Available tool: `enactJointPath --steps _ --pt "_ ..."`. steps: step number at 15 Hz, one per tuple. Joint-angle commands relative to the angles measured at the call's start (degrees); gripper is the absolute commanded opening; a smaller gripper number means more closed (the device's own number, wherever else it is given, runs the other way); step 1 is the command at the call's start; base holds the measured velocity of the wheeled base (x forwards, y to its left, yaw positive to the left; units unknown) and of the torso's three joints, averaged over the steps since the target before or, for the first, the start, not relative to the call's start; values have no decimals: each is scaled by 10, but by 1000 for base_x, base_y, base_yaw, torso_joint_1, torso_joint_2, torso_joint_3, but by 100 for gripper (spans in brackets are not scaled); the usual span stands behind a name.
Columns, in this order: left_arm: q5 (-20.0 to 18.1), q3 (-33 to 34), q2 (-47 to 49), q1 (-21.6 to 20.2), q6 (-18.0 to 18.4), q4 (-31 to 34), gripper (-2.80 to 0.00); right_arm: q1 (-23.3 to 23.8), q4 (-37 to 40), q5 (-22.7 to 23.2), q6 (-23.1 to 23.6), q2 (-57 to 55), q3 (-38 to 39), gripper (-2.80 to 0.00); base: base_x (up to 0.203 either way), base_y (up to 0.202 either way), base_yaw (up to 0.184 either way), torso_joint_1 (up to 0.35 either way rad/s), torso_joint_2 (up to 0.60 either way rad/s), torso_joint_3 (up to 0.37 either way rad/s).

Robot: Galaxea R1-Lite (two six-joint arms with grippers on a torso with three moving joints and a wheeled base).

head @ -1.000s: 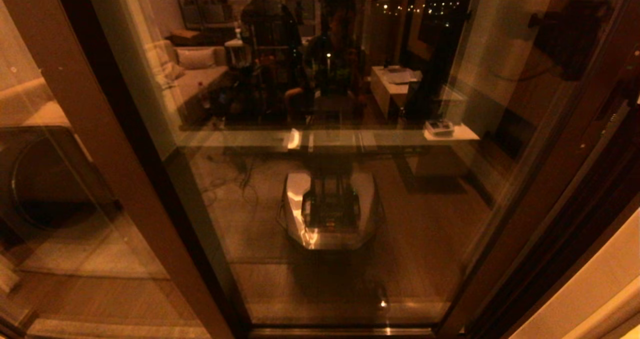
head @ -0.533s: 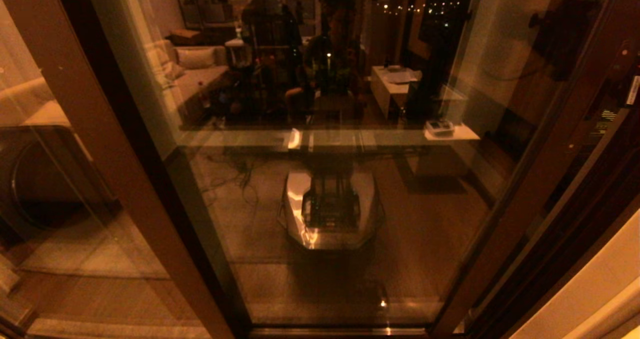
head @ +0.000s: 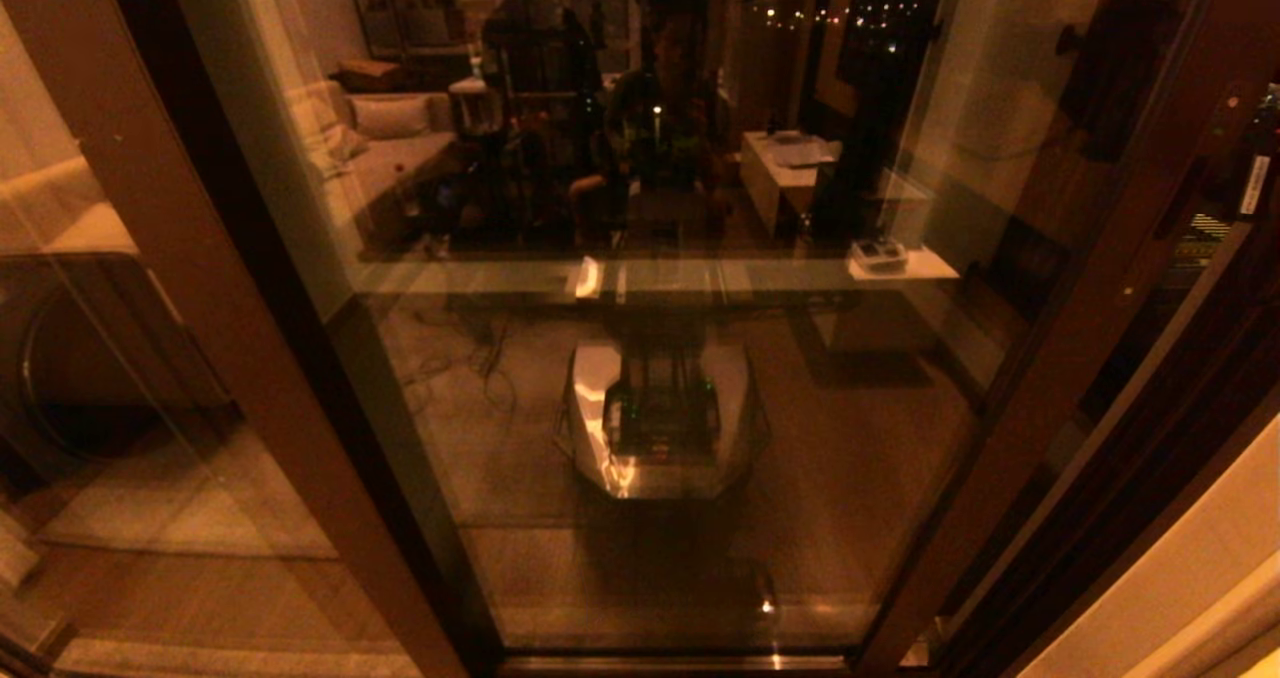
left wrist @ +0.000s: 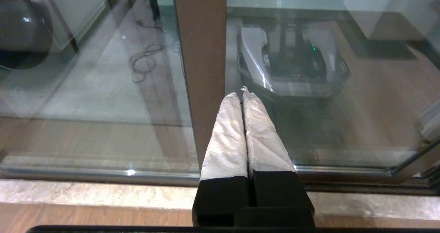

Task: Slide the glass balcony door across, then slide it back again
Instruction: Open the slid door

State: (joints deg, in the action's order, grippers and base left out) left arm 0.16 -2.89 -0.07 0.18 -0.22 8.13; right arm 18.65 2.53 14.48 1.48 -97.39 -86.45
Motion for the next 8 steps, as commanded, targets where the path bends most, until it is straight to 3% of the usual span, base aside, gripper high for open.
enactJointPath --steps 1,8 --pt "0 0 0 0 0 0 -280 -10 1 5 -2 5 5 -280 0 0 0 0 0 0" --pt "0 0 0 0 0 0 -280 -36 1 4 -8 11 10 -280 0 0 0 0 0 0"
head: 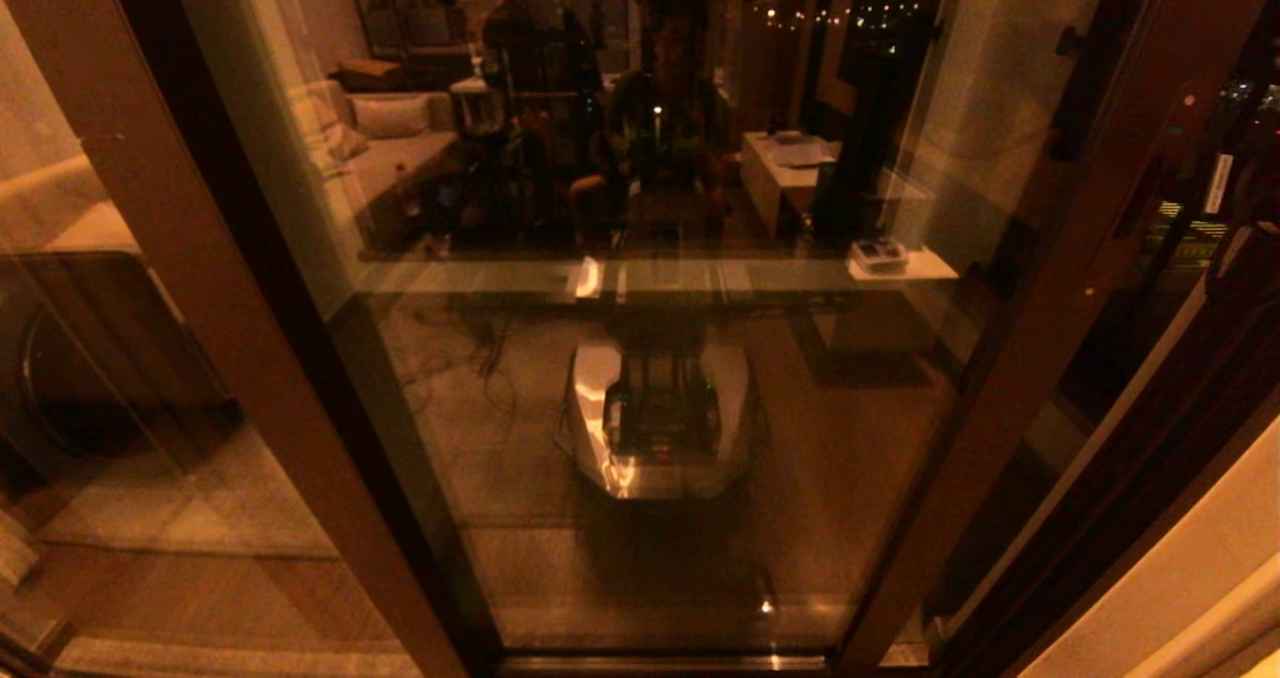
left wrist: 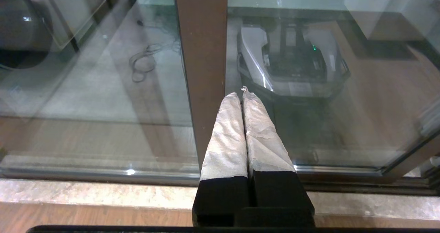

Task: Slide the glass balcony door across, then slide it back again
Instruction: Open the slid door

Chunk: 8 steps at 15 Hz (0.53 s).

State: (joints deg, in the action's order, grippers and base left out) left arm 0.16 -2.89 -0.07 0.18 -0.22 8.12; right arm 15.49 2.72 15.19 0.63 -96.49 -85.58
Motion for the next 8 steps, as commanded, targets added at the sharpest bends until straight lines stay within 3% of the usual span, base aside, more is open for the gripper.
enactJointPath --steps 1,8 --pt "0 0 0 0 0 1 -280 -8 -1 -4 -1 3 3 -280 0 0 0 0 0 0" --pt "0 0 0 0 0 1 -280 -34 -1 -5 -8 4 6 -280 0 0 0 0 0 0"
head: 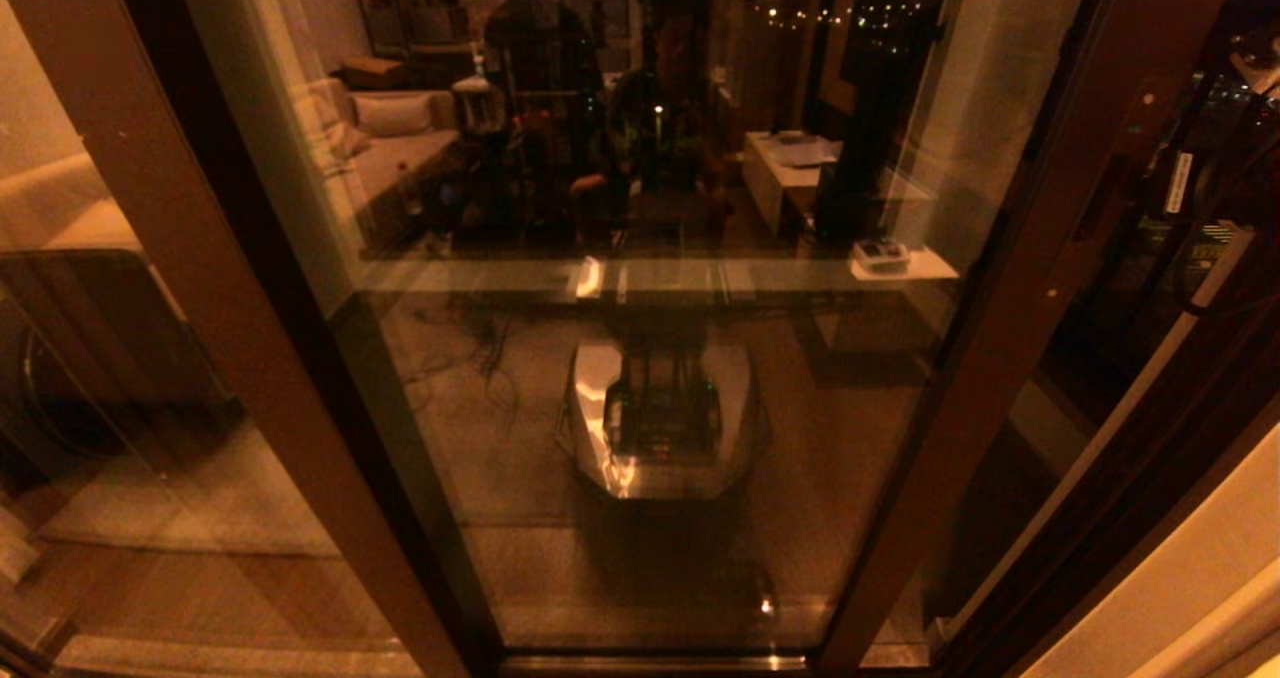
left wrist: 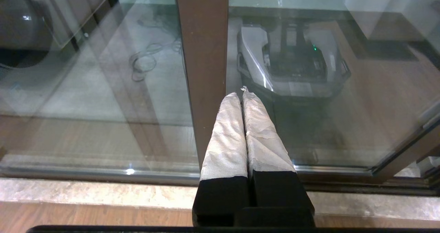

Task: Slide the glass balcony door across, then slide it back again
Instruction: Open the slid door

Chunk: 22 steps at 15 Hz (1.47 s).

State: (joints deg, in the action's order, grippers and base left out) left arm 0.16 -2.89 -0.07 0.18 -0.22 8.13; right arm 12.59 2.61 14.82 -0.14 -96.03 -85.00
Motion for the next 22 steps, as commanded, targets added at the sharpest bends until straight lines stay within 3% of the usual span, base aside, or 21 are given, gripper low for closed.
enactJointPath --steps 1,22 --pt "0 0 0 0 0 0 -280 -13 0 -1 -6 0 1 -280 0 0 0 0 0 0" --pt "0 0 0 0 0 0 -280 -77 -6 -2 -13 23 30 -280 0 0 0 0 0 0"
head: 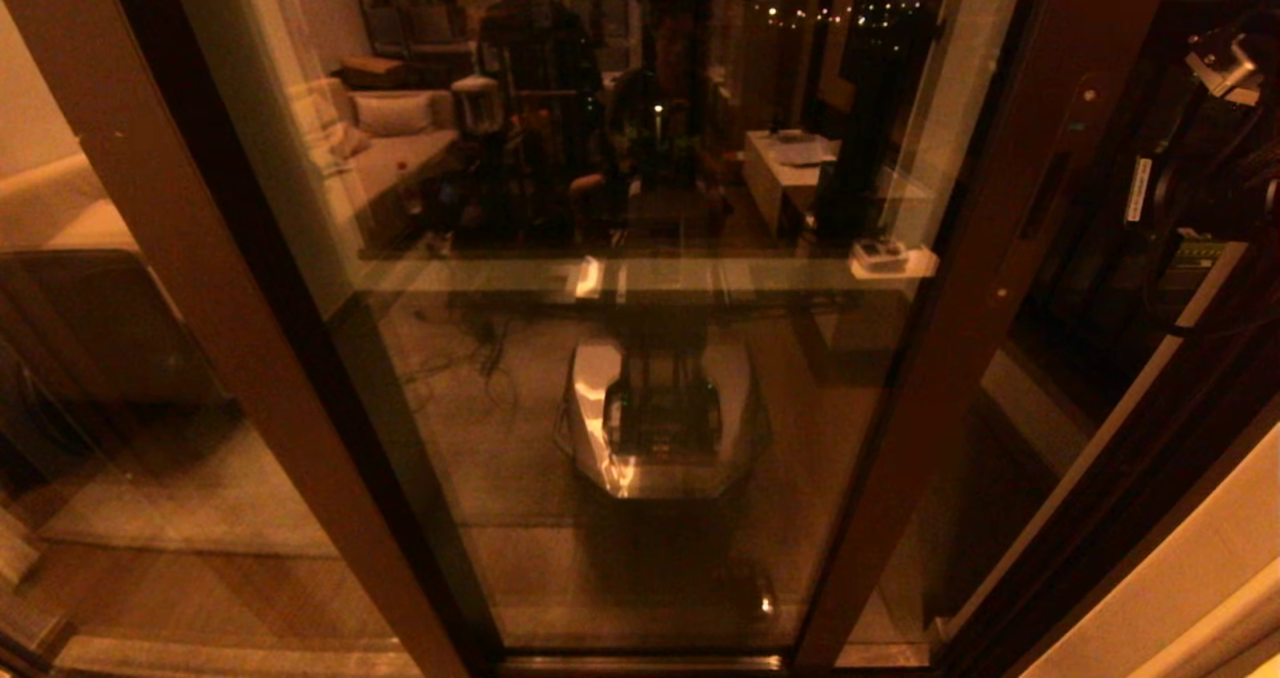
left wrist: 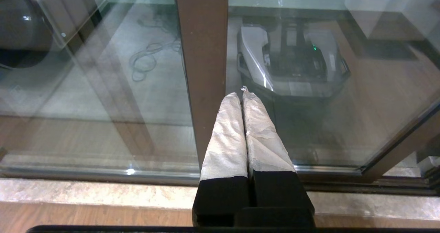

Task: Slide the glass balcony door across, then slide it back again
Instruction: Open the slid door

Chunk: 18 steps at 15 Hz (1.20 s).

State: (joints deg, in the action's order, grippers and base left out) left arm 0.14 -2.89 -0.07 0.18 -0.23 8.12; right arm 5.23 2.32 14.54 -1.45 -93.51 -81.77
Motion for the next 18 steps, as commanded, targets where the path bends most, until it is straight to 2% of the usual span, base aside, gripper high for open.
enactJointPath --steps 1,6,18 --pt "0 0 0 0 0 1 -280 -8 -6 0 -5 -2 -3 -280 0 0 0 0 0 0" --pt "0 0 0 0 0 1 -280 -38 -14 -23 -16 -2 -2 -280 0 0 0 0 0 0" --pt "0 0 0 0 0 1 -280 -69 -14 -25 -17 1 8 -280 0 0 0 0 0 0"
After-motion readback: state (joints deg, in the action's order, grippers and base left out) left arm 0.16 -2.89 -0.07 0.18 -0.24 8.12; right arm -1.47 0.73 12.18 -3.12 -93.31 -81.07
